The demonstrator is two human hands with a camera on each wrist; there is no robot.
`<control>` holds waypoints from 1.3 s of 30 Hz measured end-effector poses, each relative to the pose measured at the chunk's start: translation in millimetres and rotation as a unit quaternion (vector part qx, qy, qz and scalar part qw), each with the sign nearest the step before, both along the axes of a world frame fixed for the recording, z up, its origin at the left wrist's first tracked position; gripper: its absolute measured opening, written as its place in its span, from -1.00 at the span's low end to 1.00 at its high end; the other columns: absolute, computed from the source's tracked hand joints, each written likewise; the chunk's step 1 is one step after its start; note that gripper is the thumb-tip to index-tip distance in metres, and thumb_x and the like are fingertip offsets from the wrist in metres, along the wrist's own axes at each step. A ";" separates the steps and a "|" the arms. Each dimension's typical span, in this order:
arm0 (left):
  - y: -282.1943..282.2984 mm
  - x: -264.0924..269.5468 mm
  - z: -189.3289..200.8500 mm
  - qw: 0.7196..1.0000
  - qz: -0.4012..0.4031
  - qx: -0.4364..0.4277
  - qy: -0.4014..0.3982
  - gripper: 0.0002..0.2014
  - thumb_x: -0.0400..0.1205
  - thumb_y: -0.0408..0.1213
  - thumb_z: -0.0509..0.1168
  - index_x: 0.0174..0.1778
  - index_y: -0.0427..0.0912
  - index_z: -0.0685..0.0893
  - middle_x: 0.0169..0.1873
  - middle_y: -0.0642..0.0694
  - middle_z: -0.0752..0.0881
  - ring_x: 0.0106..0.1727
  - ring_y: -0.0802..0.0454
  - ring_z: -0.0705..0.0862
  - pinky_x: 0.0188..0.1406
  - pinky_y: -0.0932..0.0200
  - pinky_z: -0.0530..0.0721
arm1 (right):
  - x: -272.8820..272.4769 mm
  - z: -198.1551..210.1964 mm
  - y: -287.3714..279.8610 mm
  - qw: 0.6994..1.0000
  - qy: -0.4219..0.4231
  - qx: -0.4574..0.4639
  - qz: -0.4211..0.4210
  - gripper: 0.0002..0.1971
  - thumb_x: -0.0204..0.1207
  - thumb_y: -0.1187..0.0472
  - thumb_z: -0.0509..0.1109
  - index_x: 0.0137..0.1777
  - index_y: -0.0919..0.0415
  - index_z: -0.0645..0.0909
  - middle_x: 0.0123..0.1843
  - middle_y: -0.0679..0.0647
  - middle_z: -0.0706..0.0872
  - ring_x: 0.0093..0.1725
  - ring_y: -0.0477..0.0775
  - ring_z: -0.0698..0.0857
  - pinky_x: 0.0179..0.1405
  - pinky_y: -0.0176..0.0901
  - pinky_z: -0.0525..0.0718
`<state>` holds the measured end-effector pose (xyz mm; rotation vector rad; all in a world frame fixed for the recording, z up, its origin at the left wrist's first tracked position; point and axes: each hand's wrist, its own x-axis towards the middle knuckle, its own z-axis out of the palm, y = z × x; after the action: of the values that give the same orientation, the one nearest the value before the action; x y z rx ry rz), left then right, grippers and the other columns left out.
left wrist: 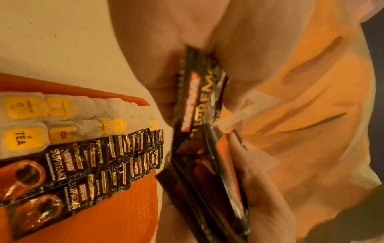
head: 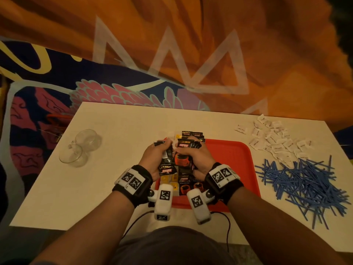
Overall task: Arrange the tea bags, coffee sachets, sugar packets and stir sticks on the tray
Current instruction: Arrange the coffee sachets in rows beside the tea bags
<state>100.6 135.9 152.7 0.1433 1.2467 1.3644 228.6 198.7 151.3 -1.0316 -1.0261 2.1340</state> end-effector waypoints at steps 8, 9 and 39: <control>-1.6 -9.7 0.4 0.999 0.051 -0.011 0.015 -0.90 0.73 -0.36 0.29 0.04 -0.34 0.63 -0.33 -0.28 0.73 -0.41 -0.12 0.72 -0.45 0.09 0.74 | 10.0 3.3 1.6 0.996 -0.054 0.074 -0.003 -0.78 0.50 0.56 0.40 0.08 0.33 0.66 -0.18 0.29 0.66 -0.39 0.10 0.69 -0.41 -0.10 0.71; -1.7 -9.9 -0.3 0.998 0.055 -0.006 0.028 -0.90 0.71 -0.34 0.33 0.03 -0.32 0.66 -0.30 -0.27 0.76 -0.37 -0.13 0.76 -0.43 0.07 0.75 | 8.9 3.9 -0.4 0.990 -0.085 0.107 0.015 -0.88 0.50 0.45 0.49 -0.01 0.32 0.67 -0.25 0.24 0.65 -0.44 0.07 0.66 -0.47 -0.16 0.67; -9.9 -13.4 2.8 1.000 -0.026 0.002 -0.017 -0.69 0.77 -0.35 0.11 0.35 -0.25 0.66 0.08 -0.27 0.80 -0.07 -0.13 0.80 -0.35 0.06 0.78 | 17.3 1.5 9.5 0.719 -0.271 0.638 0.050 -0.64 0.24 0.51 0.52 -0.05 0.09 0.82 0.05 0.14 0.61 0.03 0.19 0.61 -0.06 0.13 0.71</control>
<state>87.2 126.0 155.5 0.1538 1.2036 1.3198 245.9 208.2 152.8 -0.7867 -2.3236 0.6311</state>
